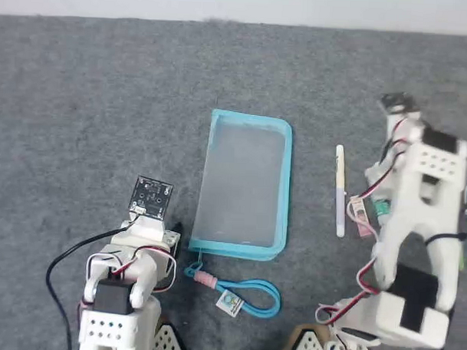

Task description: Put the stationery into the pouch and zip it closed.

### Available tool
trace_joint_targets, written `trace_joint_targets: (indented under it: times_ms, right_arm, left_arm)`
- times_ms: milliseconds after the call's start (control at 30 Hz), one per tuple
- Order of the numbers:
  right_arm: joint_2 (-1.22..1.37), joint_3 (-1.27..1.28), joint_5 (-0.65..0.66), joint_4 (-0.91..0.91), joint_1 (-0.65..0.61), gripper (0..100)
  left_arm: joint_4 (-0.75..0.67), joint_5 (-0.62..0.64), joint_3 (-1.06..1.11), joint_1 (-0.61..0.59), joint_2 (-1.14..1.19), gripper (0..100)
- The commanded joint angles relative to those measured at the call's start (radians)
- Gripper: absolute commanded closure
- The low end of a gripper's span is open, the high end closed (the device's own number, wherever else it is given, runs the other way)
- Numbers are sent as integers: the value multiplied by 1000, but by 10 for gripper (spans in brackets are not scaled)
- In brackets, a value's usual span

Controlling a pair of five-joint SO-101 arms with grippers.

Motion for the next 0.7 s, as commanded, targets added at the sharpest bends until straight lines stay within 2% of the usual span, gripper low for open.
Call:
trace_joint_targets:
  times_ms: [0,100,233,567,667]
  right_arm:
    - [-65,26,-28,-44,-4,914]
    - [-67,46,-25,-54,2,864]
    - [-67,72,-23,-88,-24,858]
    - [-67,75,-34,-101,-229,858]
    - [-58,81,-130,-117,-265,858]
  left_arm:
    - [6,-6,-5,-5,2,855]
    - [6,-6,-5,-5,2,855]
    - [6,-6,-5,-5,2,855]
    - [6,-6,-5,-5,2,855]
    - [6,-6,-5,-5,2,855]
